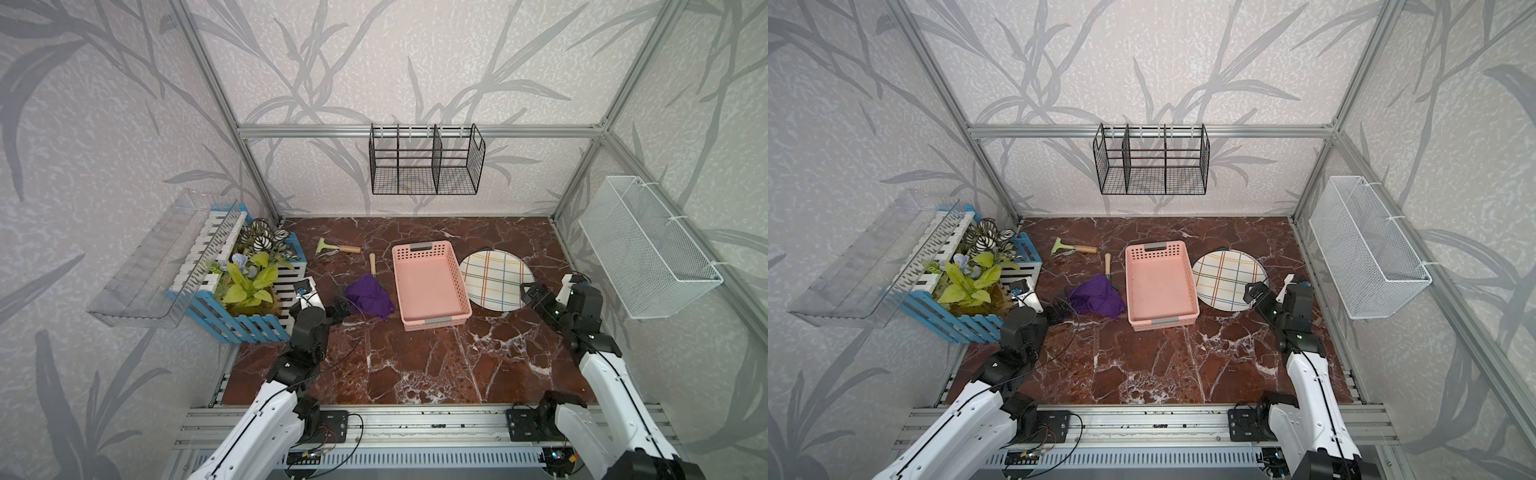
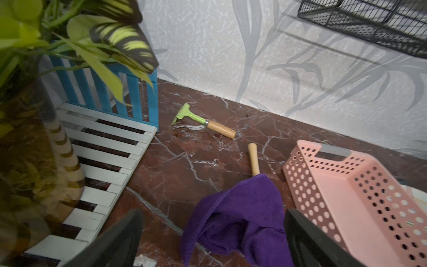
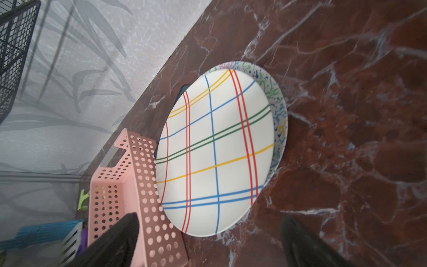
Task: Wipe the wet plate dry
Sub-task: Place the plate on the plate, then reset both arms
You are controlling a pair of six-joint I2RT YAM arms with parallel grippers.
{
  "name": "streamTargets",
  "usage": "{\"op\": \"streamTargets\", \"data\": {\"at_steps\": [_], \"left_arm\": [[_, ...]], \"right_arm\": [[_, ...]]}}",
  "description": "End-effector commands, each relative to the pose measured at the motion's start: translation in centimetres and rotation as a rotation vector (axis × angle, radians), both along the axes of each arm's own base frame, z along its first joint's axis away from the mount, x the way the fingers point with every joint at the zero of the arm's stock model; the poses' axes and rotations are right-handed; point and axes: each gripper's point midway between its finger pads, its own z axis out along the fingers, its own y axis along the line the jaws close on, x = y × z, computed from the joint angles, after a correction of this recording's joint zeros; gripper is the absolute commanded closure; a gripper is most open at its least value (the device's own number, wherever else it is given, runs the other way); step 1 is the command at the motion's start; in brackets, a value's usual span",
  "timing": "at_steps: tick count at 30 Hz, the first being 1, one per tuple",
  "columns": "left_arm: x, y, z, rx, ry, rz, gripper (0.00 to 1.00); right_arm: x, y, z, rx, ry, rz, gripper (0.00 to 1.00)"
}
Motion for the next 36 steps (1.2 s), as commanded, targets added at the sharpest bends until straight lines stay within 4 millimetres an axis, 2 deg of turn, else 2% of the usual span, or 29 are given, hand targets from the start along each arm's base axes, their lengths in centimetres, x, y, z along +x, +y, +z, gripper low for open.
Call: {"op": "streamTargets", "data": {"at_steps": [1,3,5,9,10,11,13,14,16,17,18,20,22,36], "left_arm": [[0.8,1.3,1.1,0.205,-0.123,0.049,0.00],[1.6,2.2,0.0,0.240,-0.090,0.094,0.00],[2.9,2.9,-1.5,0.248,-0.033,0.106,0.00],[5.7,3.1,-1.5,0.221,-0.099,0.079,0.00],[6.7,3.0,-2.0,0.233,-0.092,0.063,0.00],[7.8,2.7,-2.3,0.262,-0.076,0.046,0.00],[9.5,2.7,-2.9,0.300,-0.044,0.029,0.00],[9.7,3.4,-3.8,0.289,-0.018,0.049,0.00],[9.3,5.0,-3.9,0.207,-0.051,0.066,0.00],[8.5,5.4,-4.6,0.176,-0.062,0.061,0.00],[7.7,5.5,-3.6,0.166,-0.144,0.069,0.00],[7.5,5.3,-3.0,0.166,-0.173,0.051,0.00],[8.3,5.2,-4.1,0.176,-0.104,0.039,0.00],[8.6,4.8,-3.9,0.184,-0.104,0.018,0.00]], "right_arm": [[1.0,-3.0,-1.3,-0.374,-0.016,-0.039,0.00],[2.5,-3.2,-1.9,-0.536,-0.054,-0.006,0.00],[4.1,-3.0,-3.2,-0.601,-0.088,0.028,0.00],[8.0,-3.5,-3.7,-0.618,-0.115,-0.001,0.00],[8.9,-3.0,-4.9,-0.610,-0.102,0.032,0.01],[9.6,-2.1,-4.9,-0.630,-0.149,0.060,0.00],[9.1,-1.2,-5.6,-0.644,-0.190,0.096,0.01],[9.3,-1.5,-5.4,-0.644,-0.191,0.073,0.01],[9.3,-1.7,-5.6,-0.638,-0.155,0.077,0.01],[9.3,-1.7,-5.6,-0.639,-0.161,0.074,0.01],[9.4,-1.7,-5.5,-0.640,-0.167,0.073,0.01],[9.3,-1.7,-5.6,-0.641,-0.161,0.075,0.01],[9.3,-1.7,-5.5,-0.641,-0.165,0.074,0.01],[9.3,-1.4,-5.5,-0.646,-0.165,0.085,0.01]]}}
